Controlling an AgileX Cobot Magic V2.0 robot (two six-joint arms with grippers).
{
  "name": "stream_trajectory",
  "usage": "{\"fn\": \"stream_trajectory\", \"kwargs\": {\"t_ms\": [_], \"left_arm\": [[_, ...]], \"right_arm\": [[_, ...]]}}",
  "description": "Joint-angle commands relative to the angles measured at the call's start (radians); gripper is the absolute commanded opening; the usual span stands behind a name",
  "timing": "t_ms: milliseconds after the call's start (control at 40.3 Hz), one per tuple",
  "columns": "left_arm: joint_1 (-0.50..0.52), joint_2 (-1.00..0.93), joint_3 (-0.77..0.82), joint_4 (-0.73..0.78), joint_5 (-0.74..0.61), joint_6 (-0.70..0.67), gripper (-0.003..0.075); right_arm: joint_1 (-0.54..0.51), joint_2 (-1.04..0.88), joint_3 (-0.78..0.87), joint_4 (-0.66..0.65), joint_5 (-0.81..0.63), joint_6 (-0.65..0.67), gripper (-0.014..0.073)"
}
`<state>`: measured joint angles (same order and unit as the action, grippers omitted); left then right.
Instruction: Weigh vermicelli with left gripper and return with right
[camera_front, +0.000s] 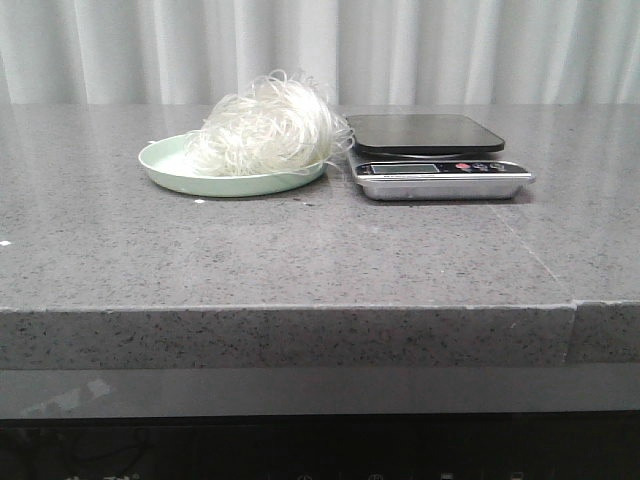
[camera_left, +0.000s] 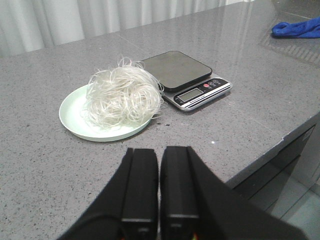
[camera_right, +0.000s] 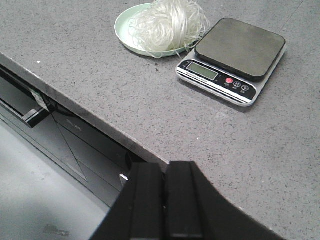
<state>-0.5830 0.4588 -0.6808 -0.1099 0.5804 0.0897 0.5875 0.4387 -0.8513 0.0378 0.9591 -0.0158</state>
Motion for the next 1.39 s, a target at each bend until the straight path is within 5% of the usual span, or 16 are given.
{"fn": "stream_trajectory", "kwargs": {"t_ms": [0,298,868,1365], "left_arm": [[-0.001,0.004,-0.026,-0.014,-0.083,-0.008,0.0155],[0.007,-0.014,-0.019,0.011,-0.089,-0.006,0.0155],[0.523,-0.467,0.441,0.056,-0.225,-0.008,0.0155],[0.504,-0.486,0.654,0.133,-0.443,-0.19,0.0155]], "right_arm": [[-0.004,0.007,-0.022,-0.01,-0.06,0.001,0.0141],[-0.004,0.007,-0.022,-0.01,-0.06,0.001,0.0141],[-0.004,0.007,-0.022,-0.01,-0.059,0.001,0.0141],[-0.004,0.007,-0.022,-0.01,-0.059,0.001,0.0141]]}}
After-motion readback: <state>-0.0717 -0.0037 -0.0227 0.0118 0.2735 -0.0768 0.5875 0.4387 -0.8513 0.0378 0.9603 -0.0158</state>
